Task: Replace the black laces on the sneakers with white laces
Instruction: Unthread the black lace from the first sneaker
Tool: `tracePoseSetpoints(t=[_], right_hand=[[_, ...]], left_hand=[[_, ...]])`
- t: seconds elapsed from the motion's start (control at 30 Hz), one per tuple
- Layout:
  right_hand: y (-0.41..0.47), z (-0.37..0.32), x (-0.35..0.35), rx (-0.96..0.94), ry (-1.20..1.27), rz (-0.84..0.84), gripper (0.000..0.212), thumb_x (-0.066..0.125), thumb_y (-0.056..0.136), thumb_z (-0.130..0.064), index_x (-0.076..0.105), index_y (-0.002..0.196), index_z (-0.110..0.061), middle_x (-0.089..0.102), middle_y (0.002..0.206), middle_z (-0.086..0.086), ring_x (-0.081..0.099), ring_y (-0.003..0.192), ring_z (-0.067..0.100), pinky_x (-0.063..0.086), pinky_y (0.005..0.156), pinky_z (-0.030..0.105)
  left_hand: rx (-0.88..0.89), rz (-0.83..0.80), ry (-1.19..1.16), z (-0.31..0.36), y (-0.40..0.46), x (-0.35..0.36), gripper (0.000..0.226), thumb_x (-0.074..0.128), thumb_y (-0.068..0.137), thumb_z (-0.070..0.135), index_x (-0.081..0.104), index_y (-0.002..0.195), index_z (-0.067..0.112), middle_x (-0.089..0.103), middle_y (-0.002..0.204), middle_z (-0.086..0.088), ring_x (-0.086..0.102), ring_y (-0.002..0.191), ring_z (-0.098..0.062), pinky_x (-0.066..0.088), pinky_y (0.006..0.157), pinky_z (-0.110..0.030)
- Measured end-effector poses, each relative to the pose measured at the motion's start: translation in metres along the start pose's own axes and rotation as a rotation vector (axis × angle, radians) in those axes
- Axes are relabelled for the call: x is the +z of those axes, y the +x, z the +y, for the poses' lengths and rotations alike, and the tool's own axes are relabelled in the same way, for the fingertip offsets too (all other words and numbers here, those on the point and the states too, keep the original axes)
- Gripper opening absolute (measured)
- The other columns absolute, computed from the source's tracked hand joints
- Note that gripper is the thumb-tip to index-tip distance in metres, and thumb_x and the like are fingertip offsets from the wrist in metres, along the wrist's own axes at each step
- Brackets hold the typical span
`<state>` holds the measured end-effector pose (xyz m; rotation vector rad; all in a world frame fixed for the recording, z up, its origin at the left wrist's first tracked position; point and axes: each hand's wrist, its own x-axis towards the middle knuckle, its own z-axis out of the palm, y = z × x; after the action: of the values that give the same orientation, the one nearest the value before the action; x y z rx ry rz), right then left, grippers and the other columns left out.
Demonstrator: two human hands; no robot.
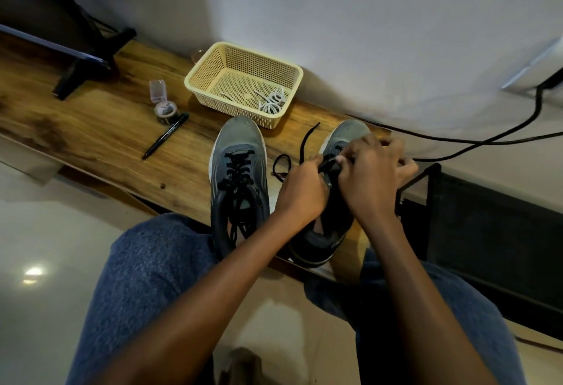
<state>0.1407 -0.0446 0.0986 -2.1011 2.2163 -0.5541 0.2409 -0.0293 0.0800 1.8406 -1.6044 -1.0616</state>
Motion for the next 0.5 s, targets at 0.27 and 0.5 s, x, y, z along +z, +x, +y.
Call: tracePoseSetpoints(t=[0.27,0.5], right_hand=[[0.005,0.004,-0.014,0.127,0.037,-0.022,0.016,0.059,0.091,-0.026,0.066,0.105,-0.024,0.055,0.126,-0.001,0.030,0.125,0.028,0.023,0.094,0.046],[0.000,0.002,0.005,0.012,-0.096,-0.249,0.031,0.061,0.088,-0.042,0.067,0.113,-0.024,0.053,0.128,0.004,0.028,0.127,0.033,0.028,0.095,0.049]], left_hand=[[-0.033,0.003,-0.001,-0.002,0.002,-0.001,0.047,0.044,0.096,0.009,0.044,0.142,0.016,0.062,0.125,-0.014,0.060,0.109,-0.030,0.051,0.091,-0.042],[-0.007,-0.006,0.034,-0.001,-0.002,-0.002,0.045,0.043,0.097,0.009,0.043,0.141,0.015,0.063,0.118,-0.016,0.061,0.103,-0.033,0.052,0.086,-0.047]])
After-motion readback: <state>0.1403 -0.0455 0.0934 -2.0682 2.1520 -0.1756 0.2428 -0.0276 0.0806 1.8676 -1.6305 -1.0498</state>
